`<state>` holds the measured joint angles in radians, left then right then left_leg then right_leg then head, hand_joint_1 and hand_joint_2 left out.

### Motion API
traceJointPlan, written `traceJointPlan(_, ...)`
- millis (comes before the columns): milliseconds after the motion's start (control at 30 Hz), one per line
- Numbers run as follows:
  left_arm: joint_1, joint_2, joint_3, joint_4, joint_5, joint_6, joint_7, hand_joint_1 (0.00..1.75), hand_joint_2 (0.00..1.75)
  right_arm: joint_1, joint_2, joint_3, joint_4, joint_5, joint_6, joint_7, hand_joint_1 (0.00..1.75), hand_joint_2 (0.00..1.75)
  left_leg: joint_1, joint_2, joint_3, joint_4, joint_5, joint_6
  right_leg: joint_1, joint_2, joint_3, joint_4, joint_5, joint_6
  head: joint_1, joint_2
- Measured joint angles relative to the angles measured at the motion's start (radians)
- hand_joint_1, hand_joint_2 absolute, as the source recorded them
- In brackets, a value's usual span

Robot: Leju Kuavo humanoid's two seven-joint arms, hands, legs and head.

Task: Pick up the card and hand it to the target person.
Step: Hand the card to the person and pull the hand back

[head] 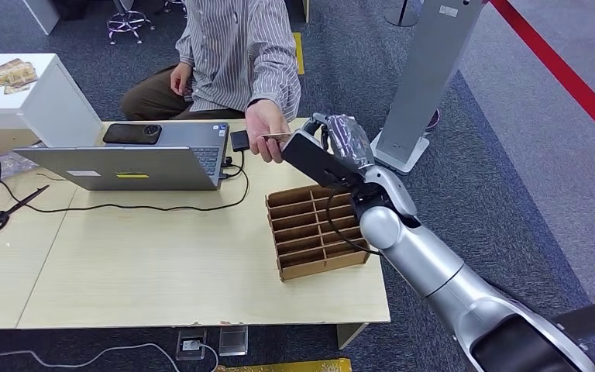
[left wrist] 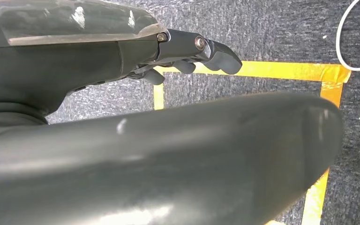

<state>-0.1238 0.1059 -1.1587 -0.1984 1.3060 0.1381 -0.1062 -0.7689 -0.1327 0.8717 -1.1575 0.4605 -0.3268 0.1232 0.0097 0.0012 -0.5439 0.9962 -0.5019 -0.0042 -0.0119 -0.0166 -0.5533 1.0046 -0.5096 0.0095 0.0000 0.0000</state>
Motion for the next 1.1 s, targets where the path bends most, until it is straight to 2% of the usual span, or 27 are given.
traceJointPlan(100,-0.001,0.001,-0.001,-0.001,0.000,-0.003,0.000,0.00,0.00,-0.006,0.013,0.002,0.027,-0.008,0.004,-0.006,1.75,1.75,0.000,0.000,0.000,0.000,0.000,0.000,0.000,0.001,0.000,0.000,0.000,0.000,0.000,0.000)
traceJointPlan(233,0.006,0.006,-0.007,-0.002,-0.007,-0.010,-0.010,0.00,1.75,-0.010,0.024,0.008,0.056,-0.048,0.004,-0.035,0.00,1.75,0.000,0.002,0.000,0.000,0.000,0.000,0.000,0.002,-0.001,0.000,0.000,0.000,0.000,0.000)
traceJointPlan(367,0.011,0.009,0.015,-0.002,0.016,-0.003,-0.014,0.00,0.00,-0.007,0.029,0.011,0.066,-0.073,-0.002,-0.049,0.00,1.75,0.000,0.002,0.001,-0.001,0.000,0.000,0.000,0.003,0.000,0.000,0.000,0.000,0.000,0.000)
traceJointPlan(567,0.011,0.013,0.022,-0.003,0.022,0.010,-0.018,0.00,0.00,0.036,0.004,-0.011,0.002,-0.157,0.009,-0.055,0.00,1.75,0.000,0.001,0.001,0.000,0.000,0.000,0.000,0.002,0.000,0.000,0.000,0.000,0.000,0.000)
traceJointPlan(667,0.013,0.015,0.035,-0.004,0.030,0.015,-0.016,0.00,0.00,0.078,-0.019,-0.033,-0.066,-0.248,0.037,-0.047,0.00,1.75,0.000,0.000,0.001,-0.001,0.000,0.000,0.000,0.001,0.001,-0.001,0.000,0.000,0.000,0.000)
traceJointPlan(900,0.015,0.010,0.061,-0.005,0.047,0.028,0.000,0.00,0.00,0.258,-0.115,-0.104,-0.284,-0.467,0.046,-0.079,0.00,1.75,0.000,-0.002,0.001,0.000,0.000,0.000,0.000,-0.002,0.001,-0.001,-0.001,0.000,0.000,0.000)
traceJointPlan(1100,0.016,0.007,0.074,-0.006,0.058,0.041,0.012,0.00,0.00,0.435,-0.179,-0.166,-0.415,-0.565,0.038,-0.110,0.00,1.75,0.000,-0.004,0.001,-0.001,0.000,0.000,0.000,-0.004,0.002,-0.002,-0.001,0.000,0.000,0.000)
